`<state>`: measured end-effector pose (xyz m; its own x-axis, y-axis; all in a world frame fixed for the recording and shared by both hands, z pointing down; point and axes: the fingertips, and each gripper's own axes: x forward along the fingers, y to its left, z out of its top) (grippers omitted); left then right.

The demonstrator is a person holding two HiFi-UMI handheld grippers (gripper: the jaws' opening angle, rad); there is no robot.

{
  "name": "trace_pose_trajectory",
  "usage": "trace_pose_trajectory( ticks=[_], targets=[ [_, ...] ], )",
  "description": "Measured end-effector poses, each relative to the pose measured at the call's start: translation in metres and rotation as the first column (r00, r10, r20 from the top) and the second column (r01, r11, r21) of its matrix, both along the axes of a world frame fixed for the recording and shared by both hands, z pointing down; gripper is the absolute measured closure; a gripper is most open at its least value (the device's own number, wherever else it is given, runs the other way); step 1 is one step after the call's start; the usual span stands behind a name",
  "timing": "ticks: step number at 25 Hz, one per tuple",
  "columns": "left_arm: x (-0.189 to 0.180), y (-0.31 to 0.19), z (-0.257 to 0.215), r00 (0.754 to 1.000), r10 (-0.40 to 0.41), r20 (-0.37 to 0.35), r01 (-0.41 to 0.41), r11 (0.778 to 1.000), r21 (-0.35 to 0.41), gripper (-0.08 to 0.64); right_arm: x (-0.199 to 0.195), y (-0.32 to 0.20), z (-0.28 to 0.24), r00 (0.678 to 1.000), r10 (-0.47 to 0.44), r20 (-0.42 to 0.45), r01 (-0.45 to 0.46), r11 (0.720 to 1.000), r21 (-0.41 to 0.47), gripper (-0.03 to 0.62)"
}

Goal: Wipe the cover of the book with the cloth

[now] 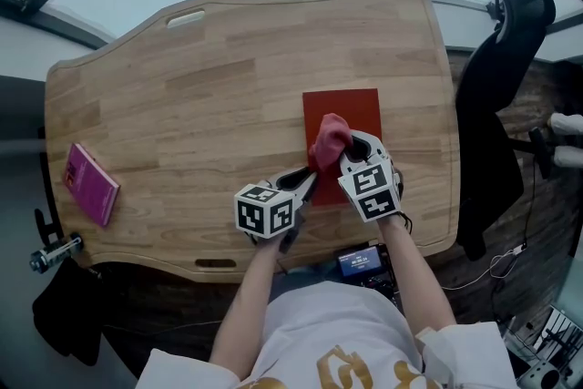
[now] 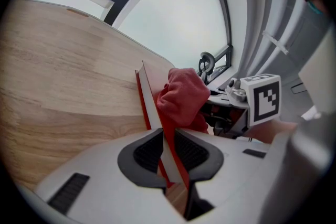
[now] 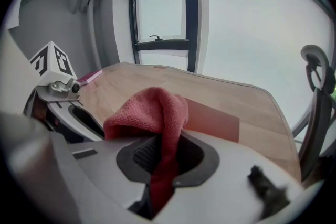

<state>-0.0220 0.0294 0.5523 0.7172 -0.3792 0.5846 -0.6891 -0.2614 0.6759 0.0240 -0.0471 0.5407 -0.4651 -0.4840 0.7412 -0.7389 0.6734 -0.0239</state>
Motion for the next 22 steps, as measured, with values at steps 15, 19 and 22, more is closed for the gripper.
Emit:
trace_pose_trajectory(
  ticks=[15,19,22],
  targets=[
    [0.000,0.000,0.000,1.000,0.018,0.025,-0.019,1.000,0.017,0.483,0.017,-0.051,-0.001,0.993,0.118,0.004,-0.118,0.991,0.057,0.532],
    [0.000,0.000,0.000,1.000,0.015,0.027,-0.015,1.000,0.017,0.483,0.022,-0.059,-0.002,0.989,0.150,0.004,-0.149,0.986,0.073,0.532],
    [0.000,0.000,-0.001,0.999,0.013,0.031,-0.014,1.000,0.018,0.483,0.025,-0.062,-0.002,0.985,0.170,0.014,-0.171,0.983,0.073,0.532]
  ],
)
